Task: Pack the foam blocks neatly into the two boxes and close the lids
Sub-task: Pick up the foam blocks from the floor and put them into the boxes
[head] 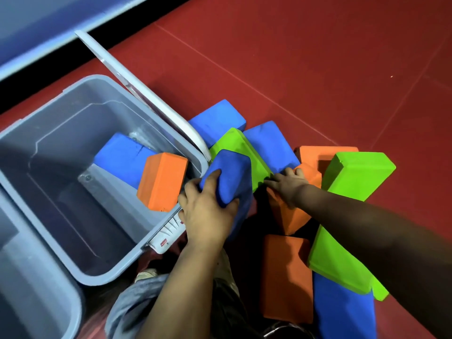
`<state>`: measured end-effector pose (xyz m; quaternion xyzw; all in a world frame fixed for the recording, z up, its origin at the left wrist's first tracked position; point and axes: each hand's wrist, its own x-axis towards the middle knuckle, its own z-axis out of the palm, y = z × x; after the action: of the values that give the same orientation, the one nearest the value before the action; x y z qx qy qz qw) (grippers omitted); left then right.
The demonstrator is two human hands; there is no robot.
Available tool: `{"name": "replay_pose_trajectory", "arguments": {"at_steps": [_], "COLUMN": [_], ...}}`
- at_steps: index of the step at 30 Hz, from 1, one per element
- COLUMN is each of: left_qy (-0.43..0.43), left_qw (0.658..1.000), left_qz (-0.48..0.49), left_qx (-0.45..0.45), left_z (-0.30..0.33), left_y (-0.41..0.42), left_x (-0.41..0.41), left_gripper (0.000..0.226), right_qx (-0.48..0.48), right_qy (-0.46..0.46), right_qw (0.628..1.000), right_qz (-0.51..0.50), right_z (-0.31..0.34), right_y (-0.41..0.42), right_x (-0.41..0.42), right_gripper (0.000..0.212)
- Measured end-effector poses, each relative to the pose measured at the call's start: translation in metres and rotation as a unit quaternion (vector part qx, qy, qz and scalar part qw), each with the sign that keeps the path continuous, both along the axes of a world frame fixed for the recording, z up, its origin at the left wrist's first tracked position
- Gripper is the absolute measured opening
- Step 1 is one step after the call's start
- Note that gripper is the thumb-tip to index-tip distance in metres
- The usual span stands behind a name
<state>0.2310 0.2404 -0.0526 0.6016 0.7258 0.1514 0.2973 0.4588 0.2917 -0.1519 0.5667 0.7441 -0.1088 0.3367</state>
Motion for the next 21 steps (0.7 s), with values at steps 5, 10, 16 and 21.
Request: {"name": "replay_pose_trajectory", "arguments": {"at_steps": [5, 10, 16, 21], "left_qy": [-0.037, -0.102, -0.126, -0.106], "left_qw": [0.999, 0.987, 0.961, 0.933], "left_qz": [0.013, 0.034, 0.107, 0.187], "left_qx": [0.023, 0.118, 0.221, 0.288], "left_z": [0.016, 0.06, 0.124, 0.163], "left_y": [-0.011, -0.035, -0.077, -0.113], "left_x": [-0.012, -0.026, -0.052, -0.099], "left_gripper": [0.071, 0.072, 0.072, 0.067], "right_qx": [0.07, 0.103, 0.207, 0.217], "right_qy": [0.075, 0.153, 0.222, 0.332], "right_qw": [0.99, 0.97, 0.933, 0.894], "right_qz": [-0.101, -0.157, -0.192, -0.21], "right_z": [0.024, 0.075, 0.148, 0.188], "right_y": [-0.025, -0.051, -0.081, -0.104], "right_x": [0.008, 0.011, -0.008, -0.047], "right_gripper": [0.104, 0.096, 0.089, 0.087]}}
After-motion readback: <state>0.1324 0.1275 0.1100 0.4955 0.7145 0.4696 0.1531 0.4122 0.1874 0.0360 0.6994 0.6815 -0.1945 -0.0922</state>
